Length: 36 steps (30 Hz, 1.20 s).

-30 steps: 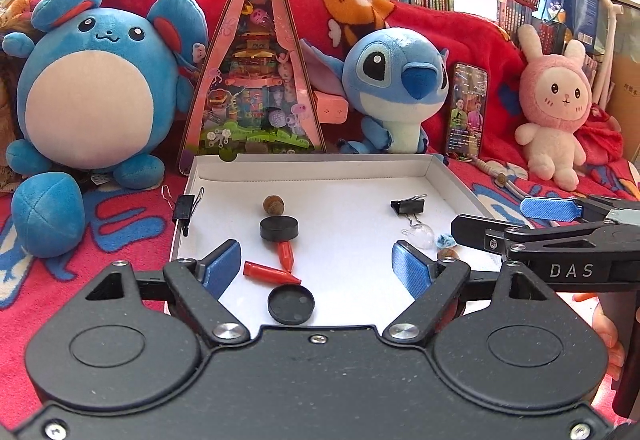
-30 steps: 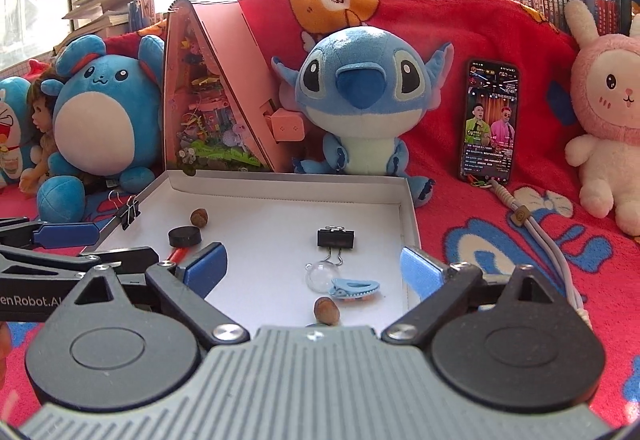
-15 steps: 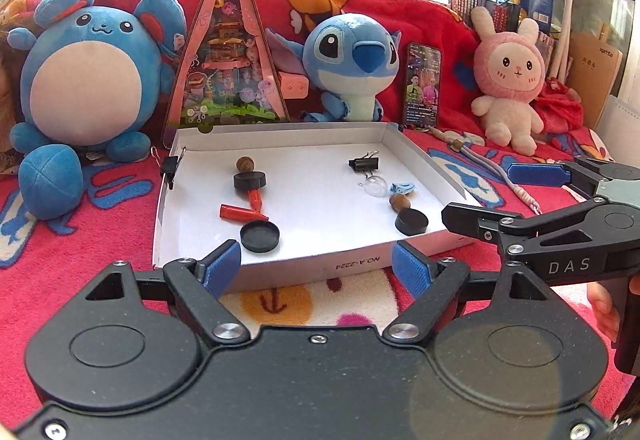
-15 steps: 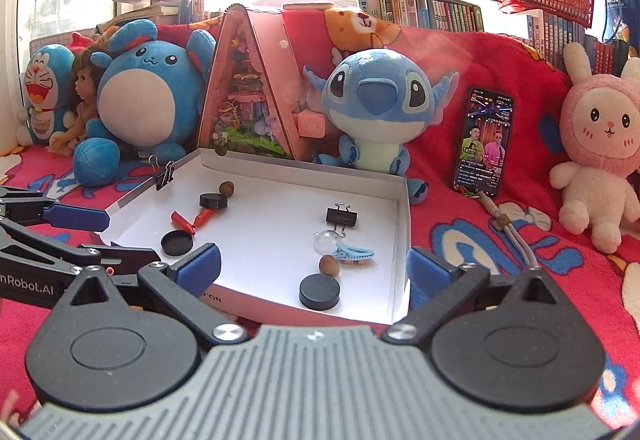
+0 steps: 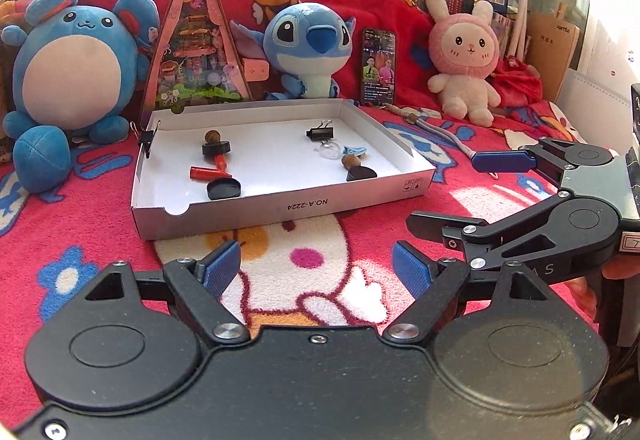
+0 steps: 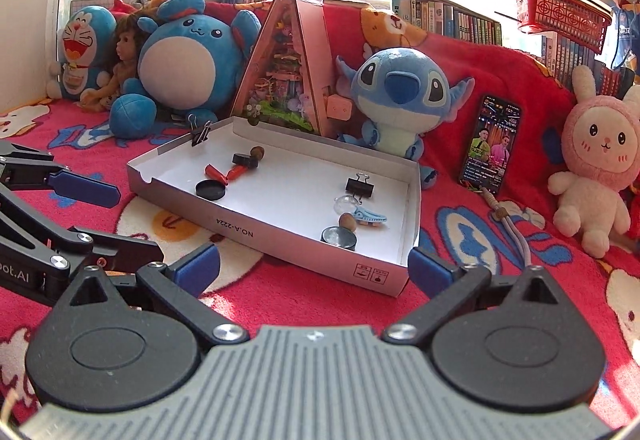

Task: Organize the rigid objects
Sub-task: 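Withdraw both tools from the box toward the remaining objects on the blanket, then move the left tool to the blue hair clip while the right tool moves to the black round lid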

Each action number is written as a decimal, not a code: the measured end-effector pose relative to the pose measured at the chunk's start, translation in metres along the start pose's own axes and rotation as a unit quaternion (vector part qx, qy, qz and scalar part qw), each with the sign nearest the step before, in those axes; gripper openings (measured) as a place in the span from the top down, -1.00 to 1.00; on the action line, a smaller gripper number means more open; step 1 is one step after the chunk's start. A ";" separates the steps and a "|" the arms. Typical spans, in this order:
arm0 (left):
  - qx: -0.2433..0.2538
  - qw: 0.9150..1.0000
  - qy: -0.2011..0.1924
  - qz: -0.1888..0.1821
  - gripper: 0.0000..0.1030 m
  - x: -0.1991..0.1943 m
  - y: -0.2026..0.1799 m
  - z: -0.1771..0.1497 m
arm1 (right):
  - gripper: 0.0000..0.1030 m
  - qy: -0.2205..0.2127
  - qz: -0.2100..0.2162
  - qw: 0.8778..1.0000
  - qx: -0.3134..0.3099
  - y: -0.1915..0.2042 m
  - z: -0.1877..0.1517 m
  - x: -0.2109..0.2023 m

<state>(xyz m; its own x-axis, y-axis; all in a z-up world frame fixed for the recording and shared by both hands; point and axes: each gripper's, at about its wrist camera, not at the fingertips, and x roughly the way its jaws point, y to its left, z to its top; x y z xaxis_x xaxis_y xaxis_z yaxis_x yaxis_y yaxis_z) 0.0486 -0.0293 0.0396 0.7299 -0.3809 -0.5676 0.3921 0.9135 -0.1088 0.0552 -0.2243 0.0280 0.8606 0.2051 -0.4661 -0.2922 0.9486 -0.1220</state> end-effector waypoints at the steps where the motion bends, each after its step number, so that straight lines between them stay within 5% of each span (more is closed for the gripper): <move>1: 0.000 1.000 0.002 -0.002 -0.59 -0.001 -0.001 -0.002 | -1.00 0.001 0.002 1.000 0.000 0.001 -0.002 -0.001; 13: 0.003 0.999 0.037 -0.025 -0.57 -0.013 -0.007 -0.037 | -1.00 0.023 0.003 1.000 0.007 0.001 -0.031 -0.016; 20: 0.013 0.997 0.054 -0.047 -0.38 -0.013 -0.016 -0.046 | -1.00 0.033 0.007 0.999 -0.001 0.002 -0.043 -0.022; 29: -0.005 0.995 0.063 -0.076 0.20 -0.005 -0.027 -0.047 | -1.00 0.043 0.006 0.999 -0.007 -0.004 -0.054 -0.032; 34: -0.003 0.996 0.060 -0.071 0.39 0.000 -0.033 -0.046 | -1.00 0.048 0.008 0.999 0.007 -0.011 -0.059 -0.036; 36: 0.001 0.996 0.063 -0.065 0.61 0.002 -0.034 -0.046 | -1.00 0.049 0.011 0.999 0.008 -0.010 -0.061 -0.037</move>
<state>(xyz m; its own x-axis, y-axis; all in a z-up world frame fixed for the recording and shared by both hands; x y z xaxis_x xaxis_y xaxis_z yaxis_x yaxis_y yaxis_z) 0.0108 -0.0547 0.0049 0.5973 -0.4749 -0.6463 0.4796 0.8574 -0.1869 0.0012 -0.2561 -0.0068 0.8091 0.2029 -0.5515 -0.3041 0.9476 -0.0976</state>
